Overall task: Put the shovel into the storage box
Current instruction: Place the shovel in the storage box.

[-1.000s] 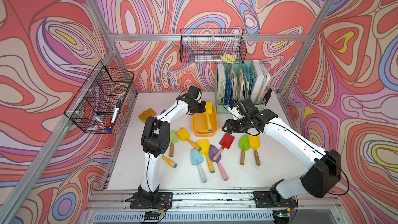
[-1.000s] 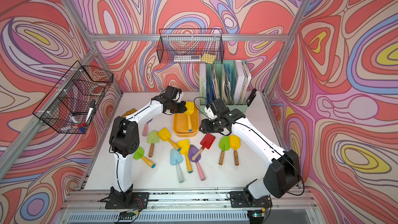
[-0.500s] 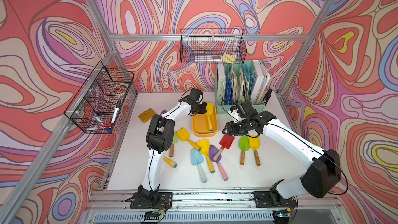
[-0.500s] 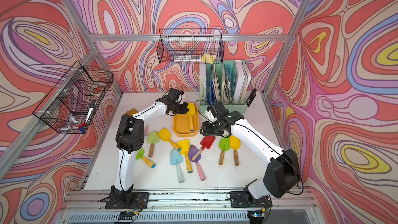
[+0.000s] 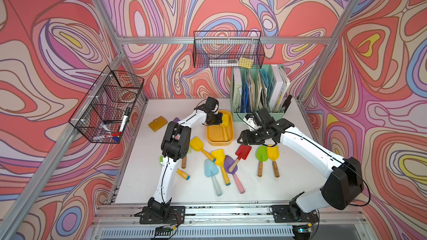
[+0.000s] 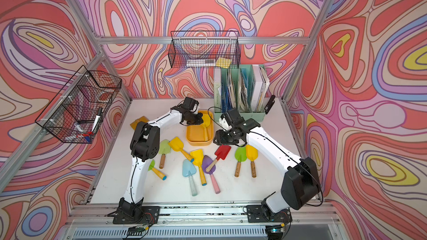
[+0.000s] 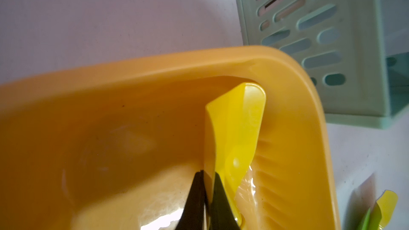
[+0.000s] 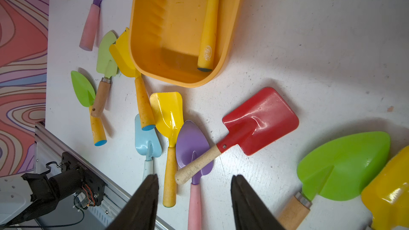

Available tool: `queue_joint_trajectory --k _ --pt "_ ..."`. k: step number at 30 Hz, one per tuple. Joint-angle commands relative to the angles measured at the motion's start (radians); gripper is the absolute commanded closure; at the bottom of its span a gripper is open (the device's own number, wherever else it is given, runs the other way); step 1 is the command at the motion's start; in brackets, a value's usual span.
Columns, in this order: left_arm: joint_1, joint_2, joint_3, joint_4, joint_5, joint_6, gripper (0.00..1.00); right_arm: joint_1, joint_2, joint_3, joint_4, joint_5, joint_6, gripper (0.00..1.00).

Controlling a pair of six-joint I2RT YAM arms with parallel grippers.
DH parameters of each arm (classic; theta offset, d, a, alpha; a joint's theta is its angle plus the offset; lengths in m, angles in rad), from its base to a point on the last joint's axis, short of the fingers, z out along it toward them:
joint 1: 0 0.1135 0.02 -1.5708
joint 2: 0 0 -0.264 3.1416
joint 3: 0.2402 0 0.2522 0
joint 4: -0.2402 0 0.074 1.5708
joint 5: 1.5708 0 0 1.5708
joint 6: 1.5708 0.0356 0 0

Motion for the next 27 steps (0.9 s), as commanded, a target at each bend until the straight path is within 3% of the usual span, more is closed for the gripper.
queue_joint_trajectory --k 1,3,8,16,21,27 --pt "0.0 0.019 0.031 -0.039 0.018 -0.003 1.0 0.006 0.013 0.003 0.022 -0.022 0.006 0.46" --pt "0.0 0.022 0.032 -0.049 0.015 -0.002 0.99 0.006 0.017 0.005 0.027 -0.026 0.005 0.46" --pt "0.001 0.022 0.034 -0.073 0.008 0.001 0.76 0.006 0.023 0.003 0.034 -0.034 0.006 0.46" --pt "0.001 0.025 0.044 -0.098 -0.002 -0.001 0.69 0.006 0.02 -0.003 0.037 -0.038 0.003 0.46" --pt "0.0 0.022 0.066 -0.133 -0.018 0.0 0.53 0.006 0.015 -0.007 0.036 -0.038 0.003 0.46" --pt "0.0 0.0 0.078 -0.161 -0.039 0.003 0.43 0.006 0.012 -0.012 0.038 -0.038 0.002 0.46"
